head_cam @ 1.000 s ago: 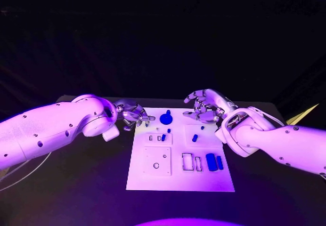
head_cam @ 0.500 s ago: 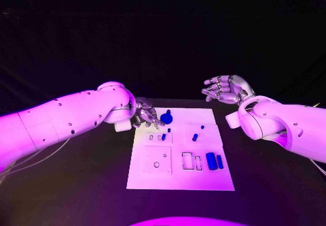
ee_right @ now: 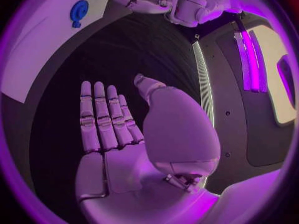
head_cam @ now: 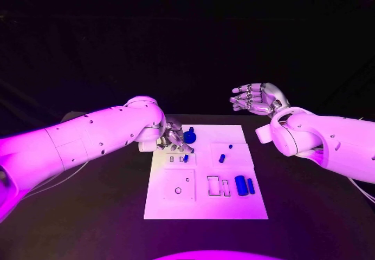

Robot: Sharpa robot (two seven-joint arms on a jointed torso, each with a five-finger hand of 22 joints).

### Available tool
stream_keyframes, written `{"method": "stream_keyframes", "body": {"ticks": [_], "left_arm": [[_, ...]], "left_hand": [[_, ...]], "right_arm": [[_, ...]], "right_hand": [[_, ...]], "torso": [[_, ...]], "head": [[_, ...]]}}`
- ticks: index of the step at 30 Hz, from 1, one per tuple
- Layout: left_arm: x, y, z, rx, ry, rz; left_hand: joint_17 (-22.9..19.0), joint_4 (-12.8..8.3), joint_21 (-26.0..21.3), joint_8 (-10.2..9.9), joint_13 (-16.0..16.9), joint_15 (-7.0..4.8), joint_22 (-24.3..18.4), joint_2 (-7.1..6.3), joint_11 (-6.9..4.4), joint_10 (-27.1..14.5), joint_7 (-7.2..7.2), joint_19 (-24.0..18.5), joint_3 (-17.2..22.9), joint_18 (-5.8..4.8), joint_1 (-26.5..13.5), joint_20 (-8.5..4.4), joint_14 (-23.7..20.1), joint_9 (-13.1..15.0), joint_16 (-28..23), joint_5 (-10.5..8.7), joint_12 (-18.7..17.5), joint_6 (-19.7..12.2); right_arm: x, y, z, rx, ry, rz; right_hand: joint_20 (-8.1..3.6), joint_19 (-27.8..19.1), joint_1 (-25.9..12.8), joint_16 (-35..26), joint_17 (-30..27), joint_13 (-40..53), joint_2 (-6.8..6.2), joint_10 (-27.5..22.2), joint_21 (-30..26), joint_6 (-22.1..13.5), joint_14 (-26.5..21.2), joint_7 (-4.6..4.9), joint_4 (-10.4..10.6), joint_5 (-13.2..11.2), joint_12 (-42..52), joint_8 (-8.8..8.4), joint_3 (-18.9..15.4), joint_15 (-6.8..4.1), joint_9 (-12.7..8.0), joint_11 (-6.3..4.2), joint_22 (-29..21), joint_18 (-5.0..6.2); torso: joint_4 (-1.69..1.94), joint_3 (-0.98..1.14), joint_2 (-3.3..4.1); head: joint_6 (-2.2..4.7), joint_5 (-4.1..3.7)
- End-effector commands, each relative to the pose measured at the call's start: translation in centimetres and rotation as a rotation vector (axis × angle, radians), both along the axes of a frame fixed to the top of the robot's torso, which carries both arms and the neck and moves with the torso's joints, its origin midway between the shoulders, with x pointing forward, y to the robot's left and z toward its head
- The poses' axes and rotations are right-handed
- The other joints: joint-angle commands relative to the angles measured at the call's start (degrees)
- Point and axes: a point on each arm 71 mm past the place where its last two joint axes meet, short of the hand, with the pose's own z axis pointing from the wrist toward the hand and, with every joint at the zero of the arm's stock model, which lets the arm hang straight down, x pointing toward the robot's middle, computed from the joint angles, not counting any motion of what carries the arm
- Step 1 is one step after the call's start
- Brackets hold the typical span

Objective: Assemble the parts on the task board

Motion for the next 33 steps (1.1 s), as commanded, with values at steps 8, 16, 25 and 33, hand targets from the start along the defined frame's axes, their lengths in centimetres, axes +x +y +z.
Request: {"method": "stream_keyframes", "body": {"ticks": [8, 16, 25, 33], "left_arm": [[0.4, -0.5, -0.5, 0.006, 0.002, -0.004], [0.4, -0.7, -1.2, 0.018, 0.022, -0.011], [0.5, -0.5, -1.8, 0.027, 0.037, -0.003], [0.6, -0.3, -2.0, 0.027, 0.050, -0.001]], "left_hand": [[2.4, 0.9, 0.2, -0.9, 0.6, 0.13, 0.8, -0.49, -0.22, 0.5, -0.01, 0.8, -2.5, 0.54, 0.4, -0.16, 0.8, -0.7, 0.2, 0.98, 0.1, 1.1], [2.5, 0.9, 0.2, -0.8, 0.6, 0.04, 0.9, -0.53, -0.32, 0.5, -0.13, 0.9, -2.8, 0.53, 0.0, -0.22, 0.9, -0.8, 0.3, 0.84, 0.1, 1.6], [2.7, 0.9, 0.3, -0.7, 0.8, -0.03, 1.0, -0.45, -0.40, 0.6, -0.23, 1.0, -3.1, 0.50, -0.4, -0.27, 0.9, -0.9, 0.3, 0.77, 0.2, 2.1], [2.8, 0.9, 0.4, -0.5, 1.0, -0.09, 1.2, -0.38, -0.49, 0.8, -0.34, 1.1, -3.2, 0.47, -0.5, -0.31, 1.0, -0.9, 0.4, 0.76, 0.3, 2.5]], "right_arm": [[0.3, 0.2, 0.0, 0.009, -0.001, 0.001], [0.4, 0.2, 0.0, 0.010, 0.002, -0.001], [0.5, 0.1, 0.0, 0.010, 0.004, -0.003], [0.5, 0.1, -0.1, 0.010, 0.006, -0.004]], "right_hand": [[0.15, -1.3, -0.6, -0.8, -1.0, -0.9, 1.11, -0.7, -0.4, 0.8, -0.3, 2.75, -0.7, 0.5, -1.3, -1.07, -1.1, -0.07, -0.6, 0.67, -1.0, 0.76], [0.17, -1.3, -0.6, -0.9, -1.1, -1.0, 1.14, -0.8, -0.3, 0.8, -0.2, 2.84, -0.7, 0.6, -1.4, -1.18, -1.2, -0.04, -0.6, 0.74, -1.1, 0.75], [0.20, -1.3, -0.6, -1.0, -1.3, -1.2, 1.17, -0.8, -0.4, 0.8, -0.3, 2.95, -0.8, 0.6, -1.6, -1.31, -1.3, 0.02, -0.6, 0.81, -1.4, 0.74], [0.21, -1.3, -0.6, -1.0, -1.3, -1.2, 1.18, -0.8, -0.4, 0.8, -0.3, 2.96, -0.8, 0.6, -1.6, -1.34, -1.4, 0.04, -0.7, 0.83, -1.4, 0.73]], "torso": [[0.11, -0.05, 0.00], [0.02, -0.11, 0.03], [0.02, -0.04, 0.04], [0.04, -0.03, -0.01]], "head": [[-0.27, 0.31], [-0.44, 0.45], [-0.64, 0.52], [-0.74, 0.52]]}}
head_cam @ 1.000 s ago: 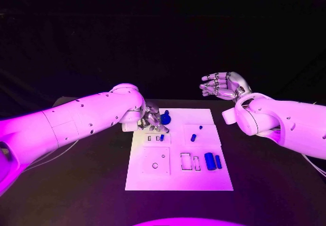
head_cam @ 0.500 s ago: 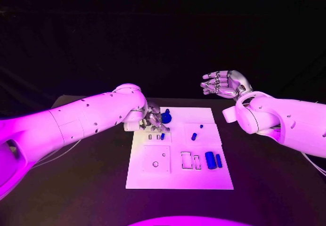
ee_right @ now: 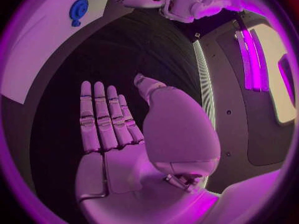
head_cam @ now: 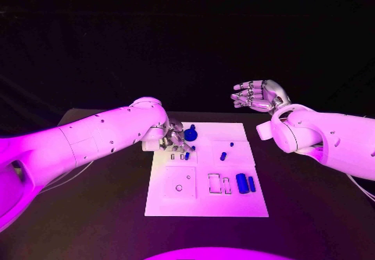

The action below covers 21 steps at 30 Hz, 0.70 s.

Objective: Assemble the parts on the task board

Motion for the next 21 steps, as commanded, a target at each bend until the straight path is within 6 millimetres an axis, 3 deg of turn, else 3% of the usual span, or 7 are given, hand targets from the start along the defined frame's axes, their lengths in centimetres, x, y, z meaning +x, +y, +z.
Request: {"method": "stream_keyframes", "body": {"ticks": [1, 21], "left_arm": [[-0.08, -0.17, -0.09, -0.002, 0.009, -0.007], [-0.60, -0.66, -1.08, -0.011, 0.052, -0.027]], "left_hand": [[2.8, 0.3, 0.4, -0.5, 0.9, -0.09, 0.9, -0.36, -0.48, 0.8, 0.16, 0.8, -1.1, 0.47, -0.5, -0.02, 1.0, -0.6, 0.4, 0.76, 0.3, 0.6], [3.2, 0.2, 0.6, 0.3, 1.4, -0.32, 1.3, -0.03, -0.79, 1.2, -0.21, 1.0, -1.3, 0.41, -0.3, -0.14, 1.2, -0.4, 0.6, 0.80, 0.6, 1.6]], "right_arm": [[0.02, 0.08, 0.03, 0.001, -0.001, 0.004], [0.02, 0.20, 0.00, 0.001, 0.004, 0.006]], "right_hand": [[0.21, -1.3, -0.6, -1.0, -0.5, -0.5, 1.20, -0.8, -0.4, 0.7, -0.3, 2.87, -0.8, 0.6, -0.8, -0.69, -1.4, 0.03, -0.3, 0.82, -0.3, 0.74], [0.23, -1.3, -0.5, -1.1, -0.6, -0.5, 1.25, -0.8, -0.4, 0.7, -0.3, 2.91, -0.8, 0.6, -0.8, -0.74, -1.4, 0.05, -0.3, 0.85, -0.4, 0.74]], "torso": [[0.02, 0.02, -0.03], [0.04, 0.00, 0.00]], "head": [[-0.06, 0.06], [-0.35, -0.18]]}}
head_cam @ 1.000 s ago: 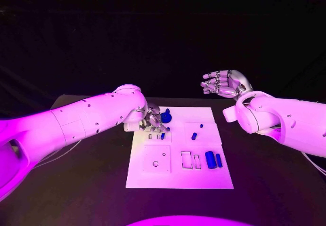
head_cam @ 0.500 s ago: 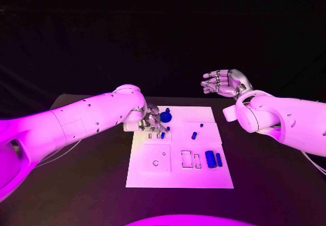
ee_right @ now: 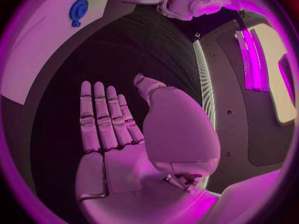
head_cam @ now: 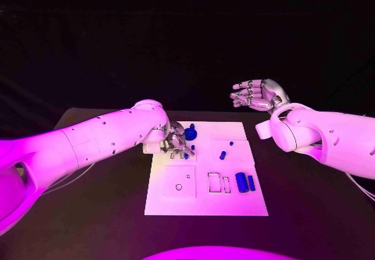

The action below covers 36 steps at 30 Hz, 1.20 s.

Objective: Assemble the parts on the task board

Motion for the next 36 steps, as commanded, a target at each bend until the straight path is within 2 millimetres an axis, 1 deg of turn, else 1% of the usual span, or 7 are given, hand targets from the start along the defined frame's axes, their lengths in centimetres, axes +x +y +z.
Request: {"method": "stream_keyframes", "body": {"ticks": [1, 9, 14, 22, 25, 28, 36], "left_arm": [[-0.10, -0.22, -0.05, -0.003, 0.007, -0.008], [-0.11, -0.15, -0.13, -0.004, 0.012, -0.005], [-0.08, -0.10, -0.14, -0.008, 0.012, 0.001], [-0.08, -0.05, -0.15, -0.012, 0.016, 0.005], [-0.10, -0.05, -0.15, -0.014, 0.020, 0.005], [-0.10, -0.06, -0.16, -0.016, 0.023, 0.004], [-0.07, -0.15, -0.27, -0.015, 0.033, 0.002]], "left_hand": [[3.2, 0.2, 0.6, 0.3, 1.0, -0.33, 1.0, -0.01, -0.42, 0.8, -0.07, 0.9, -1.2, 0.42, -0.2, -0.14, 1.2, -0.3, 0.6, 0.81, 0.6, 0.6], [3.5, 0.2, 0.8, 1.3, 1.4, -0.64, 1.3, 0.80, -0.79, 1.1, -0.47, 1.1, -0.9, 0.37, 0.5, -0.38, 1.3, 0.2, 0.8, 0.89, 0.8, 1.4], [3.5, 0.1, 0.9, 2.1, 1.6, -0.93, 1.5, 2.01, -1.10, 1.2, -0.81, 1.2, 0.0, 0.34, 1.8, -0.62, 1.3, 0.8, 0.8, 0.97, 0.7, 1.5], [3.5, -0.5, 1.0, 4.5, 1.7, -1.68, 1.8, 3.01, -1.93, 1.2, -1.70, 1.2, 5.4, 0.30, 6.2, -1.25, 1.3, 2.7, 0.8, 0.94, 0.3, 1.0], [3.6, -0.8, 1.1, 5.0, 1.7, -1.84, 1.9, 2.61, -2.11, 1.3, -1.89, 1.3, 8.2, 0.27, 7.3, -1.39, 1.3, 3.3, 0.8, 0.98, 0.2, 0.6], [3.8, -1.5, 1.1, 5.7, 1.9, -1.95, 2.1, 1.28, -2.22, 1.5, -1.98, 1.4, 13.5, 0.23, 7.9, -1.52, 1.4, 4.1, 0.8, 0.93, 0.0, 0.1], [3.9, -2.0, 1.3, 6.2, 2.0, -1.95, 2.4, -0.83, -2.20, 1.7, -1.96, 1.5, 18.0, 0.17, 6.6, -1.50, 1.4, 4.7, 0.9, 0.77, -0.1, 0.0]], "right_arm": [[0.01, 0.11, 0.03, 0.001, 0.000, 0.005], [0.04, 0.15, 0.01, 0.001, 0.001, 0.006], [0.06, 0.14, 0.00, 0.001, 0.002, 0.006], [0.07, 0.14, -0.02, 0.001, 0.005, 0.008], [0.07, 0.15, -0.03, 0.001, 0.007, 0.009], [0.08, 0.16, -0.04, 0.001, 0.008, 0.010], [0.08, 0.18, -0.06, 0.001, 0.009, 0.012]], "right_hand": [[0.23, -1.3, -0.5, -0.7, -0.6, -0.5, 1.25, -0.3, -0.4, 0.5, -0.3, 2.71, -0.8, 0.6, -0.8, -0.69, -1.4, 0.05, -0.3, 0.32, -0.4, 0.74], [0.24, -1.3, -0.5, -0.7, -0.6, -0.5, 1.27, -0.3, -0.4, 0.5, -0.3, 2.72, -0.8, 0.6, -0.8, -0.71, -1.4, 0.06, -0.3, 0.33, -0.4, 0.74], [0.24, -1.3, -0.5, -0.7, -0.6, -0.5, 1.28, -0.3, -0.4, 0.5, -0.3, 2.73, -0.8, 0.6, -0.8, -0.72, -1.4, 0.06, -0.3, 0.33, -0.4, 0.74], [0.24, -1.3, -0.5, -0.7, -0.6, -0.5, 1.28, -0.3, -0.4, 0.5, -0.3, 2.73, -0.8, 0.6, -0.8, -0.72, -1.4, 0.06, -0.3, 0.33, -0.4, 0.74], [0.25, -1.3, -0.5, -0.7, -0.7, -0.5, 1.32, -0.3, -0.4, 0.6, -0.3, 2.74, -0.9, 0.6, -0.9, -0.74, -1.4, 0.07, -0.4, 0.34, -0.5, 0.74], [0.25, -1.3, -0.5, -0.7, -0.7, -0.5, 1.32, -0.3, -0.4, 0.6, -0.3, 2.74, -0.9, 0.6, -0.9, -0.74, -1.4, 0.07, -0.4, 0.34, -0.5, 0.74], [0.26, -1.3, -0.5, -0.7, -0.7, -0.5, 1.35, -0.2, -0.4, 0.6, -0.3, 2.75, -0.9, 0.6, -0.9, -0.76, -1.4, 0.07, -0.4, 0.34, -0.6, 0.74]], "torso": [[0.04, 0.01, -0.01], [0.04, 0.00, -0.04], [0.02, 0.02, -0.02], [0.05, 0.04, -0.02], [0.04, 0.04, -0.03], [0.04, 0.03, -0.04], [-0.01, 0.03, 0.03]], "head": [[-0.09, -0.02], [-0.26, -0.05], [-0.28, -0.07], [-0.42, -0.08], [-0.44, -0.09], [-0.46, -0.11], [-0.64, -0.18]]}}
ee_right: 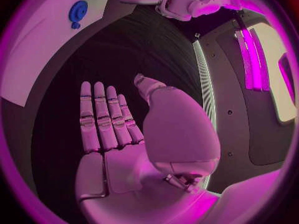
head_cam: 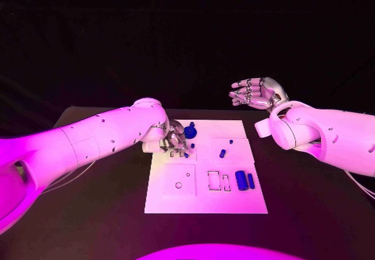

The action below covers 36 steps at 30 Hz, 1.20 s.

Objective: Assemble the parts on the task board

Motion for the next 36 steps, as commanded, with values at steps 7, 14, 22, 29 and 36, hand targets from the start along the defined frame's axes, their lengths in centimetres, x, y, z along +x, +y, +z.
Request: {"method": "stream_keyframes", "body": {"ticks": [7, 14, 22, 29, 36], "left_arm": [[0.01, 0.04, -0.20, 0.003, 0.010, 0.001], [-0.01, 0.02, -0.21, -0.018, 0.021, 0.014], [0.05, -0.04, -0.13, -0.065, 0.027, 0.047], [0.21, 0.13, -0.02, -0.108, 0.021, 0.092], [0.27, 0.69, 0.06, -0.139, 0.019, 0.135]], "left_hand": [[4.2, -0.3, 1.3, 1.4, 1.4, -0.79, 1.6, -1.14, -0.98, 0.9, -0.40, 0.9, 5.0, 0.13, 0.2, -0.66, 1.8, 1.0, 1.0, 0.83, 0.1, -0.4], [4.5, -4.0, 1.6, 1.6, 1.5, -0.94, 2.2, -3.14, -1.08, 1.5, -0.45, 1.1, 13.9, 0.05, -1.2, -0.74, 2.0, 1.8, 1.1, 1.26, -0.3, -0.6], [6.2, -11.4, 3.0, 2.9, 3.4, -1.02, 4.5, -5.46, -1.15, 4.3, -0.33, 2.4, 27.3, -0.34, -7.8, -0.75, 2.8, 4.2, 1.9, 5.75, -0.1, 0.3], [8.1, -14.1, 4.4, 3.5, 6.0, -1.62, 6.7, -6.31, -1.82, 7.0, -1.00, 3.8, 29.6, -0.75, -11.5, -1.27, 3.7, 5.9, 2.7, 13.34, 0.8, 2.0], [9.6, -15.6, 5.4, 3.6, 7.8, -2.16, 8.4, -6.89, -2.42, 8.9, -1.61, 4.9, 30.3, -1.07, -13.6, -1.79, 4.3, 6.9, 3.3, 18.38, 1.3, 3.5]], "right_arm": [[-0.02, 0.09, 0.03, 0.001, 0.001, 0.006], [-0.03, 0.10, 0.03, 0.002, 0.001, 0.008], [-0.03, 0.13, 0.03, 0.002, 0.001, 0.010], [-0.02, 0.13, 0.02, 0.002, 0.002, 0.012], [-0.01, 0.07, 0.01, 0.002, 0.002, 0.012]], "right_hand": [[-0.04, -0.8, -0.4, -0.8, -0.5, -0.5, 1.41, -0.1, -0.4, 0.7, -0.2, 2.76, -0.9, 0.6, -0.9, -0.76, -1.4, 0.07, -0.3, 0.33, -0.5, 0.75], [-0.03, -0.8, -0.4, -0.8, -0.5, -0.5, 1.43, 0.0, -0.3, 0.8, -0.2, 2.75, -0.9, 0.6, -0.9, -0.75, -1.5, 0.06, -0.3, 0.32, -0.6, 0.75], [-0.03, -0.8, -0.4, -0.8, -0.5, -0.5, 1.43, 0.0, -0.3, 0.8, -0.2, 2.75, -0.9, 0.6, -0.9, -0.75, -1.5, 0.06, -0.3, 0.32, -0.6, 0.75], [-0.03, -0.8, -0.4, -0.8, -0.5, -0.5, 1.43, 0.0, -0.3, 0.8, -0.2, 2.75, -0.9, 0.6, -0.9, -0.75, -1.5, 0.06, -0.3, 0.32, -0.6, 0.75], [-0.03, -0.8, -0.5, -0.8, -0.6, -0.5, 1.45, 0.1, -0.3, 1.0, -0.1, 2.74, -1.0, 0.6, -0.9, -0.75, -1.5, 0.06, -0.3, 0.30, -0.7, 0.76]], "torso": [[0.02, 0.01, 0.05], [0.06, 0.00, 0.01], [0.06, 0.06, -0.01], [0.05, 0.05, 0.00], [0.05, 0.08, 0.00]], "head": [[-0.25, -0.05], [-0.37, -0.08], [-0.36, -0.01], [-0.35, 0.07], [-0.39, 0.09]]}}
